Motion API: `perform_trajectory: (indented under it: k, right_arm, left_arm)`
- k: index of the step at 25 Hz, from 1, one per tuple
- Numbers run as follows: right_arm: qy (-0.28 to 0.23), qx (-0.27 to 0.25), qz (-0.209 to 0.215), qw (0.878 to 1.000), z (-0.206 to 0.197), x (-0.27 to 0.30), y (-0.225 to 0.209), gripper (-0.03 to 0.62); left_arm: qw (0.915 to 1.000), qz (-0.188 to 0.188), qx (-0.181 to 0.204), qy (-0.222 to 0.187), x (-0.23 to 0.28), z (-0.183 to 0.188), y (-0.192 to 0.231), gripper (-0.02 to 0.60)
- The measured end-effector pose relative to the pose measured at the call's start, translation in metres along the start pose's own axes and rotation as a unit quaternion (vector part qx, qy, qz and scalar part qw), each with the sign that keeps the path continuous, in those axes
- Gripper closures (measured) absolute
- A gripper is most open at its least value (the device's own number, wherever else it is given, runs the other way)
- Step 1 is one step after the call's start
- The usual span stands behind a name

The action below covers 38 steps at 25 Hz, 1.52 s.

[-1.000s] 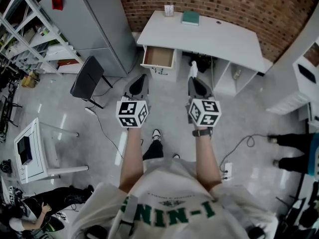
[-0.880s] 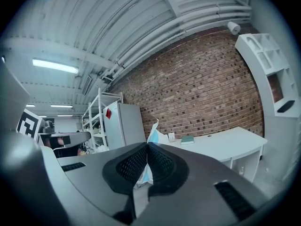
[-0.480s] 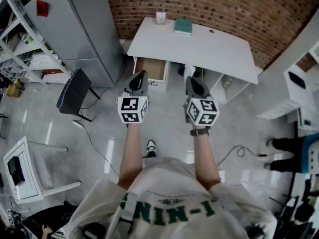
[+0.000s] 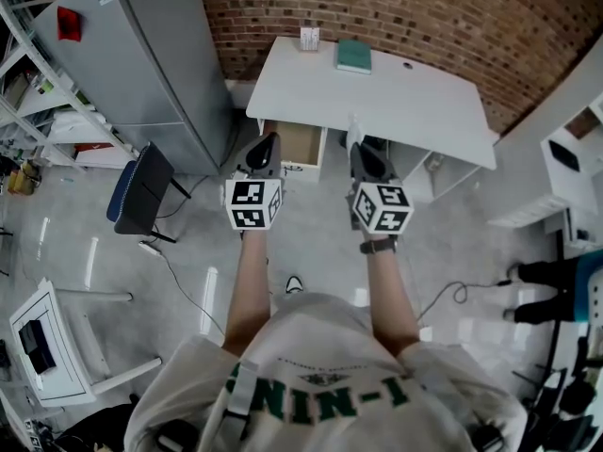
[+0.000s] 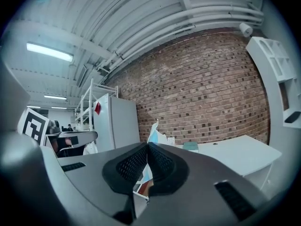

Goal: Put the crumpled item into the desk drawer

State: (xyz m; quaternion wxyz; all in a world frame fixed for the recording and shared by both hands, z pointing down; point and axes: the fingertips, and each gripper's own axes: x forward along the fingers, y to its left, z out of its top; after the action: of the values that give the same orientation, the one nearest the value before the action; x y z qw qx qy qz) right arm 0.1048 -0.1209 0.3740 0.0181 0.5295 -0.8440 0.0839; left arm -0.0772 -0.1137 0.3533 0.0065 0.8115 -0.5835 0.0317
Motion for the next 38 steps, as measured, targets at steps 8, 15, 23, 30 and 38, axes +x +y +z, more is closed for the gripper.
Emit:
perform_trajectory:
  k: [8, 15, 23, 30, 38]
  right_arm:
    - [0.016, 0.009, -0.004, 1.000, -0.028, 0.036, 0.021, 0.591]
    - [0.049, 0.018, -0.012, 0.999, -0.059, 0.064, 0.018, 0.591]
    - [0.065, 0.022, 0.008, 0.998, -0.072, 0.106, 0.013, 0.591]
    - [0.082, 0.035, 0.025, 0.996, -0.081, 0.148, 0.002, 0.591]
    - [0.118, 0.057, 0.036, 0.991, -0.109, 0.187, -0.010, 0.591]
  left_arm:
    - [0.9998, -0.006, -0.018, 0.009, 0.014, -0.028, 0.031, 0.581]
    - [0.9992, -0.007, -0.024, 0.030, 0.030, -0.055, 0.053, 0.581]
    - [0.9984, -0.001, -0.028, 0.048, 0.058, -0.075, 0.072, 0.581]
    - [0.9974, 0.003, -0.032, 0.064, 0.091, -0.085, 0.080, 0.581]
    - [0.9950, 0.003, -0.050, 0.086, 0.128, -0.112, 0.088, 0.581]
